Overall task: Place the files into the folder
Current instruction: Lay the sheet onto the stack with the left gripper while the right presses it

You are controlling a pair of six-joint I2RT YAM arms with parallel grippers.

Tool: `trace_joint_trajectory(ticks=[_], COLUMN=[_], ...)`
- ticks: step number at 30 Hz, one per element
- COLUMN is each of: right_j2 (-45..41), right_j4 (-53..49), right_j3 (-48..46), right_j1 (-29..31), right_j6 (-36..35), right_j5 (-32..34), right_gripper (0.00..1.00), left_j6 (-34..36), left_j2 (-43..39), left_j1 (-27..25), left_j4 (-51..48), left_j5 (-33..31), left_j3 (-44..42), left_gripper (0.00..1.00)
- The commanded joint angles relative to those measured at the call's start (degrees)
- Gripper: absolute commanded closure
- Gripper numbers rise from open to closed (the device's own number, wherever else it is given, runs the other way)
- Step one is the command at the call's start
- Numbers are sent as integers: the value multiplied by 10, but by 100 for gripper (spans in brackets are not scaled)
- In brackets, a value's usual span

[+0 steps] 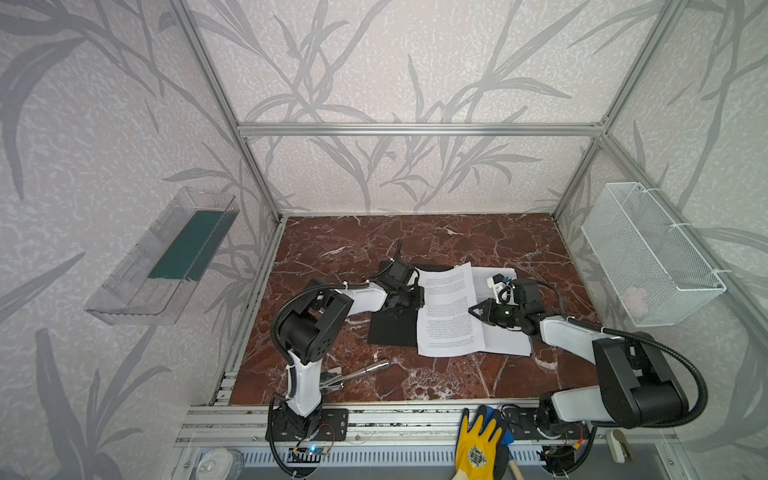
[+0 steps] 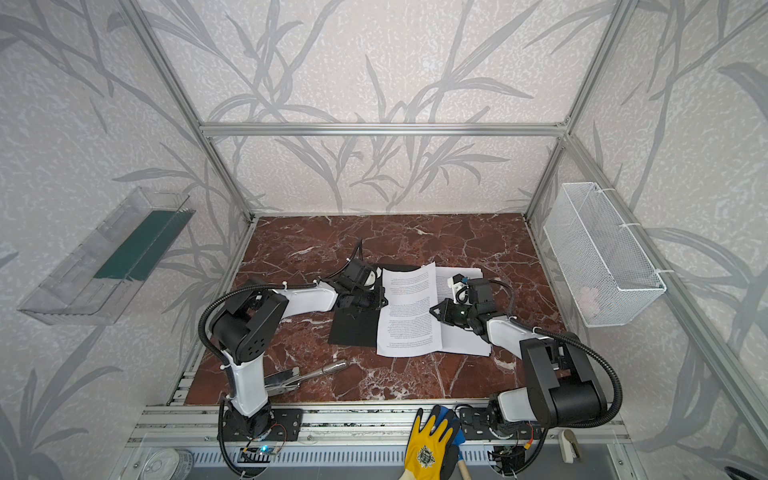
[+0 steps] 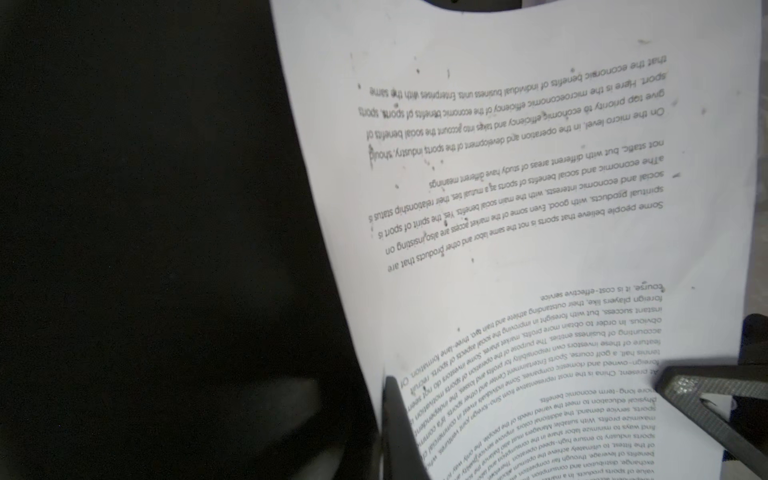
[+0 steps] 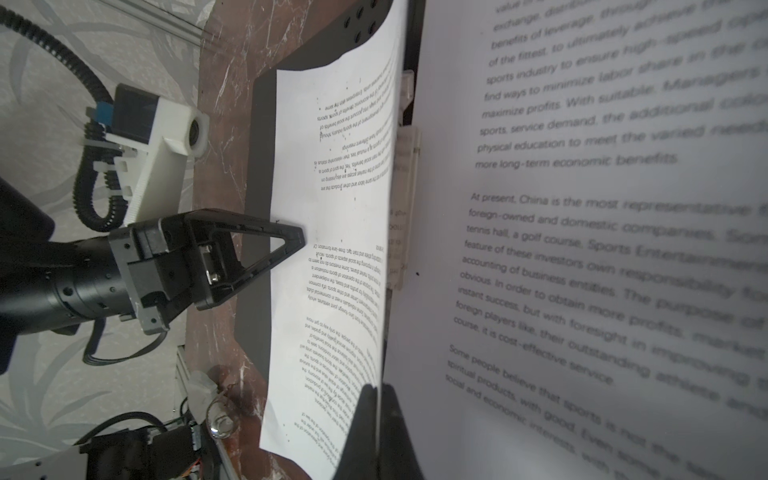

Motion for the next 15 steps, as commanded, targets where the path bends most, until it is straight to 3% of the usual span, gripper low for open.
trace_joint_trajectory(ticks=[1,2,4,5,6,7,11,15], right_j2=[-11,-17,-36,-49,-62,-77,-126,-162], right_j4=[-3,-11,-31,-44,-57,-72,-170,-268], right_j3=[16,17,20,22,24,27,51,83], right_j1=[3,3,3,2,2,2,-3,-3], right_j6=[-6,-9,-17,-22,-29,-36,-78,-120], right_j5=[-6,-2,8,14,21,29,86,167], right_gripper=[100,100,100,100,100,100,100,100], left_j6=[-4,-5,-9,-14,-19,-20,-2,65], left_j2=[1,-7,-31,-50,-67,-90,-188,-270], left_j1=[1,0,-2,-3,-4,-6,-22,-77], left_j4=[12,23,73,107,139,171,227,165], left_j5=[18,28,50,61,66,68,27,-109], left_j3=[8,3,-18,-38,-55,-75,-137,-152], left_gripper=[100,97,80,66,7,1,1,1])
